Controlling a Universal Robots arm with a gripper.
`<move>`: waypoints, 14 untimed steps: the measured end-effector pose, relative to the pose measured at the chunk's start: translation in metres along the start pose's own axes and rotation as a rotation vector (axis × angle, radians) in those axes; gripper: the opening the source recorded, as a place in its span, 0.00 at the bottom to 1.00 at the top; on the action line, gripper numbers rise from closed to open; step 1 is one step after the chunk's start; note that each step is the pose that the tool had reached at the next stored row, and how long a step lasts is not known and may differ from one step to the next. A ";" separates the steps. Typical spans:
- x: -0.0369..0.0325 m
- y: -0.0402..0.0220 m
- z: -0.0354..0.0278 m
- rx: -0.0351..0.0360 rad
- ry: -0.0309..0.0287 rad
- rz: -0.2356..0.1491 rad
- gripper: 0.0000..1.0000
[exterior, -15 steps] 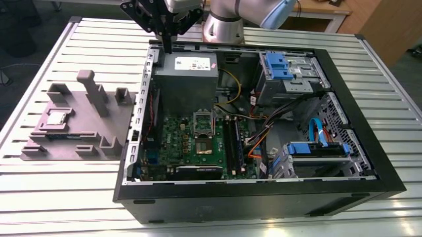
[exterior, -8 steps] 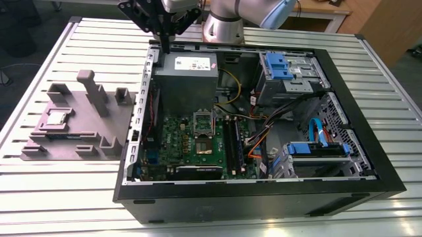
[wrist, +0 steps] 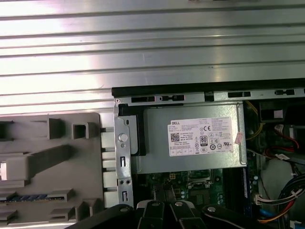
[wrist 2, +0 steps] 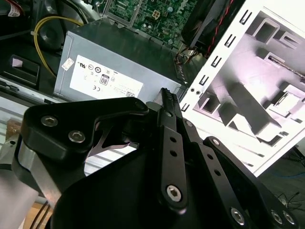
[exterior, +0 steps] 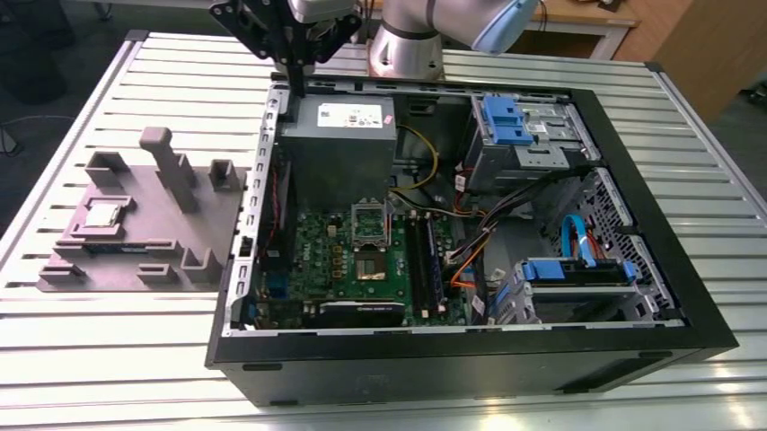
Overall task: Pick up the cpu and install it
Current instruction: 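Reach for the cpu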
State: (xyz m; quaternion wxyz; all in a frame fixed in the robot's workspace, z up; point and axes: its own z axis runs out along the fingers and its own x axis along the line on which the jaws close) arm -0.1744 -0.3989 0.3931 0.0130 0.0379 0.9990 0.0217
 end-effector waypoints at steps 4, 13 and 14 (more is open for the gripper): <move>0.0016 -0.0001 0.0000 -0.0001 -0.0001 0.000 0.10; 0.0052 -0.0004 0.0000 -0.0001 -0.0001 0.000 0.10; 0.0056 -0.0004 0.0000 -0.0001 -0.0001 0.000 0.10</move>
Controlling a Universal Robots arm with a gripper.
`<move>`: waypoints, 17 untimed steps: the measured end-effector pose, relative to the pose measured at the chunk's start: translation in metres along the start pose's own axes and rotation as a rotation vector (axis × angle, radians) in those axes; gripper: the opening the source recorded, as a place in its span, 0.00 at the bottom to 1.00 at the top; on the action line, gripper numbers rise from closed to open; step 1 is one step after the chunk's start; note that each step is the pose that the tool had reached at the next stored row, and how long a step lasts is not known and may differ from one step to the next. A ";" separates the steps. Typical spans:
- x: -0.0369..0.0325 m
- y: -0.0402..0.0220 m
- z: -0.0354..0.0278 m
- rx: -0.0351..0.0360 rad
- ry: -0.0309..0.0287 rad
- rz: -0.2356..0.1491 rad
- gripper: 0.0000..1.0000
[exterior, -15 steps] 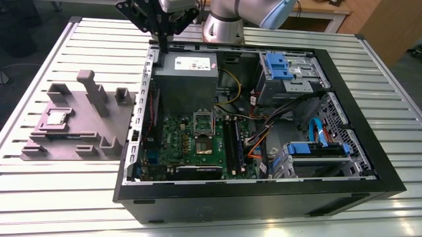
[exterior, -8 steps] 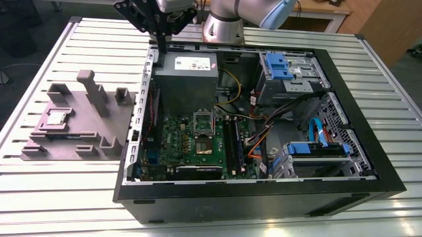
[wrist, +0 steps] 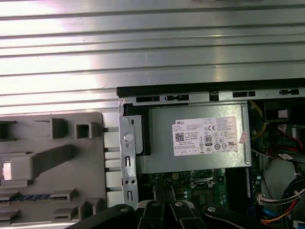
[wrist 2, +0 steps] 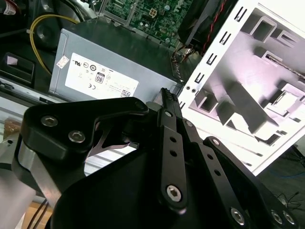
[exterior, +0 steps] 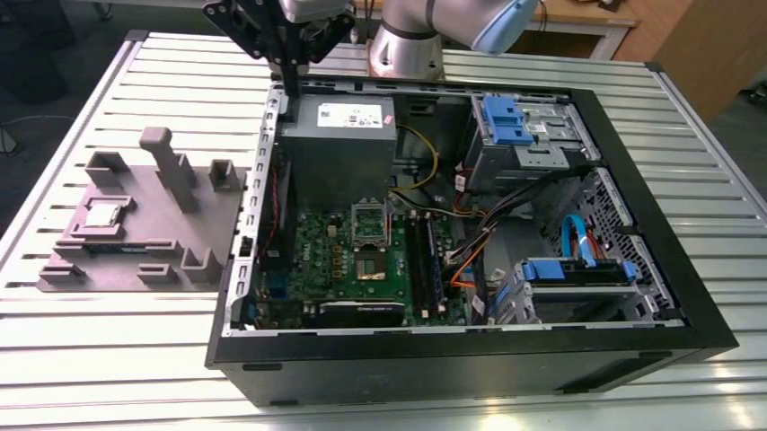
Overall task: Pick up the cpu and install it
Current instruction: 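Reach for the cpu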
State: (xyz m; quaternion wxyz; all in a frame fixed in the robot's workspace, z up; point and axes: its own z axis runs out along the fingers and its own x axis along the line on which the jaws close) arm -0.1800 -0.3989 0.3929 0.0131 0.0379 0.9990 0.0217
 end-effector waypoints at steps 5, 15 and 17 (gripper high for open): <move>0.0020 -0.0001 0.0000 0.0000 0.0000 0.000 0.10; 0.0058 -0.0004 0.0000 0.0000 0.0000 0.000 0.10; 0.0065 -0.0005 0.0000 0.0000 0.0000 0.000 0.10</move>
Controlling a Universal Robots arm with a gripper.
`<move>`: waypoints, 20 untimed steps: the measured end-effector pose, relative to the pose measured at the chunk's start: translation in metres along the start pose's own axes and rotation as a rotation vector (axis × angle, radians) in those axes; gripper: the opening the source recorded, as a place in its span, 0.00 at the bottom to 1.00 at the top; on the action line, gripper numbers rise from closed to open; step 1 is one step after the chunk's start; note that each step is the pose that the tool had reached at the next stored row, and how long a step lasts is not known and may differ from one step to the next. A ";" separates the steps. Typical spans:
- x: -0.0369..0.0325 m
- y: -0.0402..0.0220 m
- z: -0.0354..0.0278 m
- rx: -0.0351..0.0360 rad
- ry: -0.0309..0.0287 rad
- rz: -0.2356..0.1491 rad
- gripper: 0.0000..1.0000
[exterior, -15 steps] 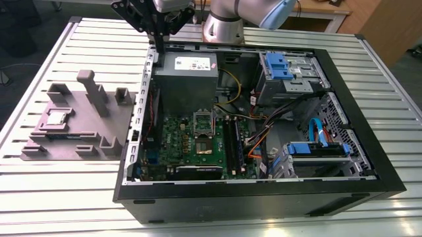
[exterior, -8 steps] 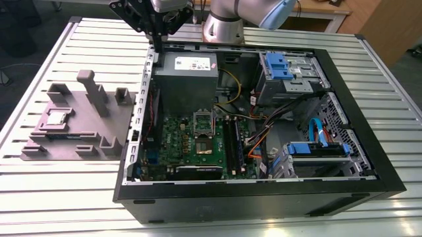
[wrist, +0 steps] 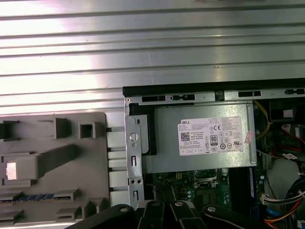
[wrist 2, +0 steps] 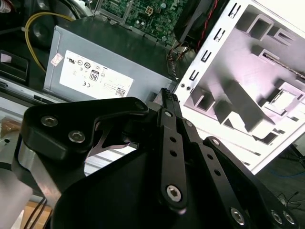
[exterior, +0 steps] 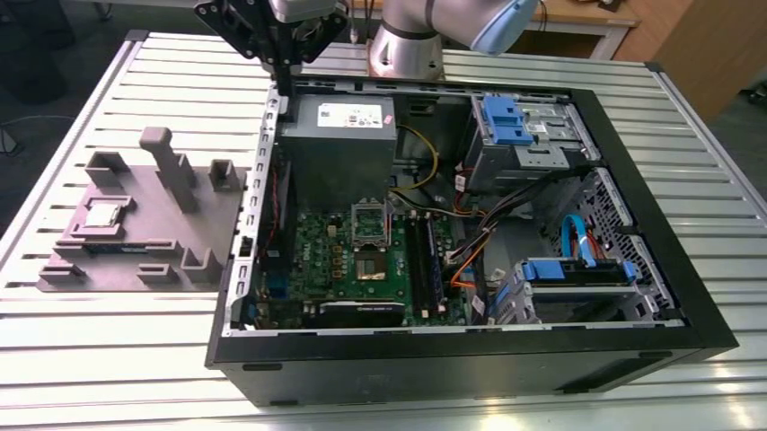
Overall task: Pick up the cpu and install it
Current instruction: 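Reach for the cpu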
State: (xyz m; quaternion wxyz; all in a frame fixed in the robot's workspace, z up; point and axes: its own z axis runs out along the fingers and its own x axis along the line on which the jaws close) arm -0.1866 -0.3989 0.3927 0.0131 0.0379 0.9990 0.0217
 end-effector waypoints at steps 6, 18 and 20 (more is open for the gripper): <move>0.0025 -0.0002 0.0000 -0.0001 0.0000 0.000 0.10; 0.0073 -0.0006 0.0000 0.0000 0.0000 0.000 0.10; 0.0080 -0.0006 0.0000 0.0000 0.0000 0.000 0.10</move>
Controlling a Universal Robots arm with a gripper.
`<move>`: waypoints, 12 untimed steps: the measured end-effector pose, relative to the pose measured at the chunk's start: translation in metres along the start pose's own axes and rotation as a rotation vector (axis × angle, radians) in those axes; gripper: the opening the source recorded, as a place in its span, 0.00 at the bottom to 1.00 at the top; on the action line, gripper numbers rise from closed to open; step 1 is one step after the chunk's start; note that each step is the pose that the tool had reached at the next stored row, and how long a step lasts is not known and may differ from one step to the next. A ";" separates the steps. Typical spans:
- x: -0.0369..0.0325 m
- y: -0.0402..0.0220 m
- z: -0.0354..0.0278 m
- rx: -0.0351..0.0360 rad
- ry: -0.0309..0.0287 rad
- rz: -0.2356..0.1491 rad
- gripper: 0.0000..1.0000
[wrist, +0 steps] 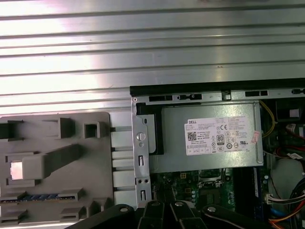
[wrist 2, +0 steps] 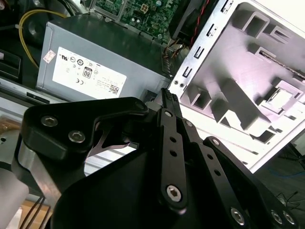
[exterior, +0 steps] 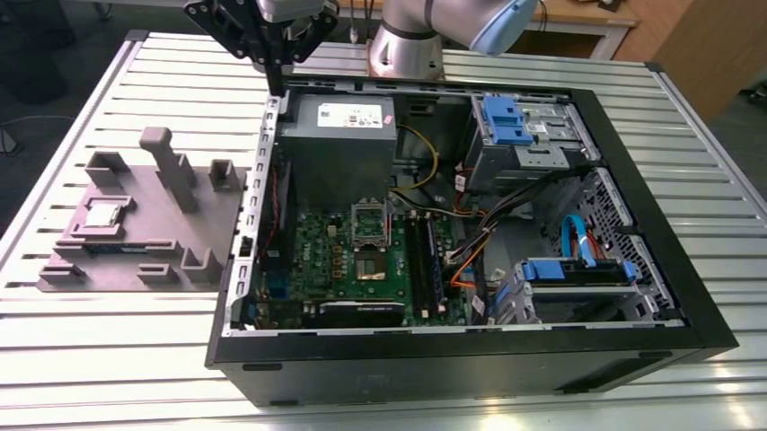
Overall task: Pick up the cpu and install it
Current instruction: 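Reach for the cpu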
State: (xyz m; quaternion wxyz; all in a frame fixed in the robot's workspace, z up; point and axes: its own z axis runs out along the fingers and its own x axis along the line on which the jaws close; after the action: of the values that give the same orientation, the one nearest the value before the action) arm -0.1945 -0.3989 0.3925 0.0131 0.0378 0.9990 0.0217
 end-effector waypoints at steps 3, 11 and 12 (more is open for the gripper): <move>0.0011 -0.0001 0.0000 0.0001 0.0000 0.000 0.10; 0.0046 -0.0003 0.0000 0.0001 0.0001 0.000 0.10; 0.0049 -0.0004 0.0000 0.0000 0.0000 0.000 0.10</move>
State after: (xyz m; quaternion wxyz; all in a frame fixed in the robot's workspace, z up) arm -0.1994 -0.3989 0.3923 0.0131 0.0379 0.9990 0.0217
